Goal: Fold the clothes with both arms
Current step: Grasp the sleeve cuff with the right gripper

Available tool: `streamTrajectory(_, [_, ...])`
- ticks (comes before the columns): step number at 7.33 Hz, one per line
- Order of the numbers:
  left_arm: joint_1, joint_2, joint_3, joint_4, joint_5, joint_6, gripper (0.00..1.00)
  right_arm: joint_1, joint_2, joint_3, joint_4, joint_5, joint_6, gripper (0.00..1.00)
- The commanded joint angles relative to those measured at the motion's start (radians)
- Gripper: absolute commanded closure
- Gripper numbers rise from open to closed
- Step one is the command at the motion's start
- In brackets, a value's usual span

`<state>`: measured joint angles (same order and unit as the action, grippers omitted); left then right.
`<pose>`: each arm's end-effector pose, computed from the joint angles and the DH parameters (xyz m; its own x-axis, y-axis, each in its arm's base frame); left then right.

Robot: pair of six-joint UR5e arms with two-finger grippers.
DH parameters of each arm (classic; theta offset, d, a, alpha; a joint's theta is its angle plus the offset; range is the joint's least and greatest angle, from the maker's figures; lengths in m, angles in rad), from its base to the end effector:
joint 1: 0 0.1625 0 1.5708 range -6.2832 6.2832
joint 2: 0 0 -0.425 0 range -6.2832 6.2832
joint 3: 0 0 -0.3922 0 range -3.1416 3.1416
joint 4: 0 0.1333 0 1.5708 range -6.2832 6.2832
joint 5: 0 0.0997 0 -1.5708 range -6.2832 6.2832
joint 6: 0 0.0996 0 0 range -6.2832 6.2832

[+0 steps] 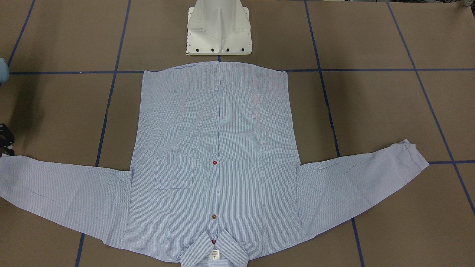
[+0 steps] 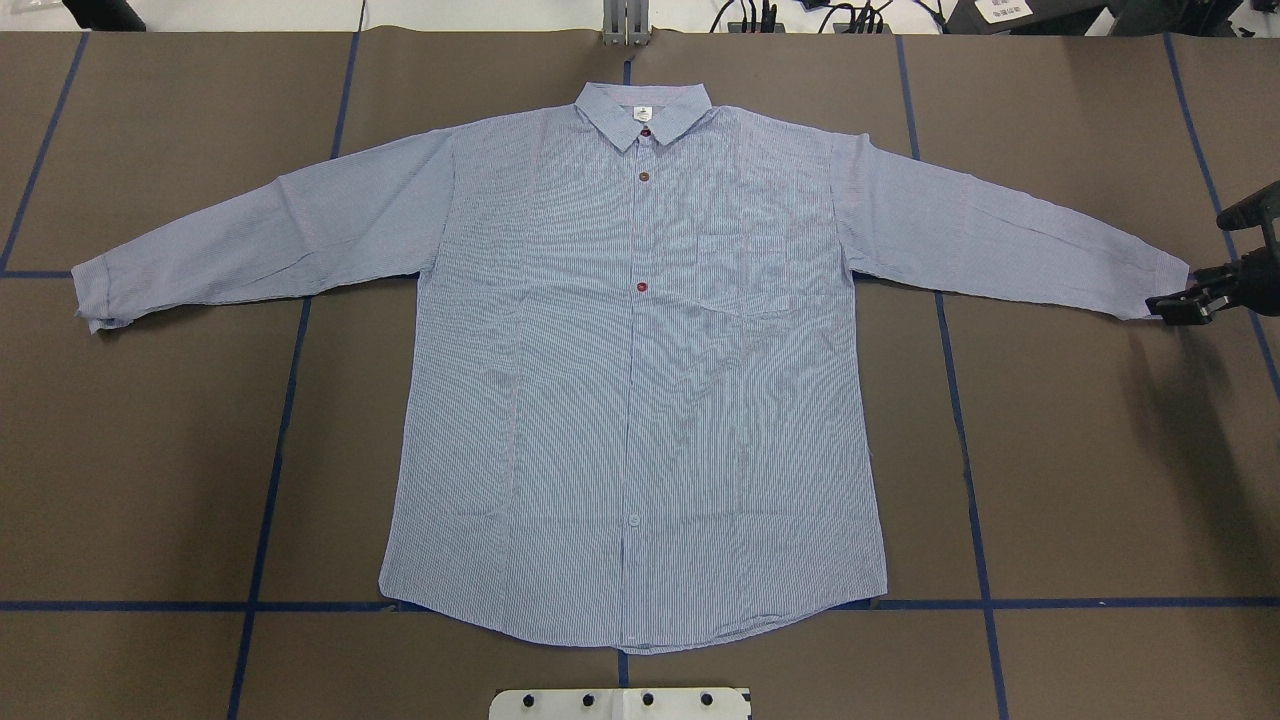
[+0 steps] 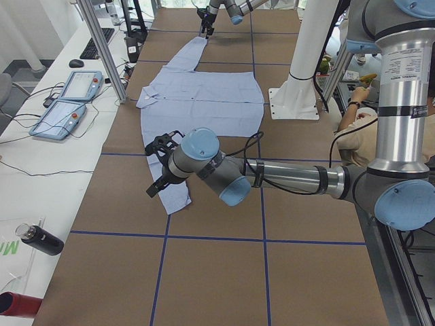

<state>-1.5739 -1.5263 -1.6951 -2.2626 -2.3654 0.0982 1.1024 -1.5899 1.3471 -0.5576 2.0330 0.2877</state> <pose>-0.0638 -0.4920 0.5363 0.6989 0.5633 -0.4407 -0.0666 0.6648 0.7441 -0.1492 -0.4918 0.6763 0.7233 -0.4715 0.5045 0.1238 0.8073 0.5770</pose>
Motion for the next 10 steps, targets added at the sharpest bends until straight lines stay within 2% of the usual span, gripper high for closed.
streamTrajectory(1, [0.0, 0.0, 0.002, 0.0, 0.0, 0.0, 0.0, -0.001, 0.001, -0.026, 0.001, -0.004, -0.059, 0.32])
streamTrajectory(7, [0.0, 0.006, -0.003, 0.0, -0.002, 0.002, 0.0, -0.01, -0.004, -0.025, -0.001, -0.002, -0.085, 0.39])
streamTrajectory(9, [0.0, 0.006, -0.002, 0.0, -0.002, 0.002, 0.0, -0.013, -0.004, -0.025, -0.001, 0.0, -0.087, 0.51])
streamTrajectory(10, [0.0, 0.008, -0.003, 0.0, -0.002, 0.002, 0.0, -0.015, -0.004, -0.026, -0.002, 0.0, -0.085, 0.64])
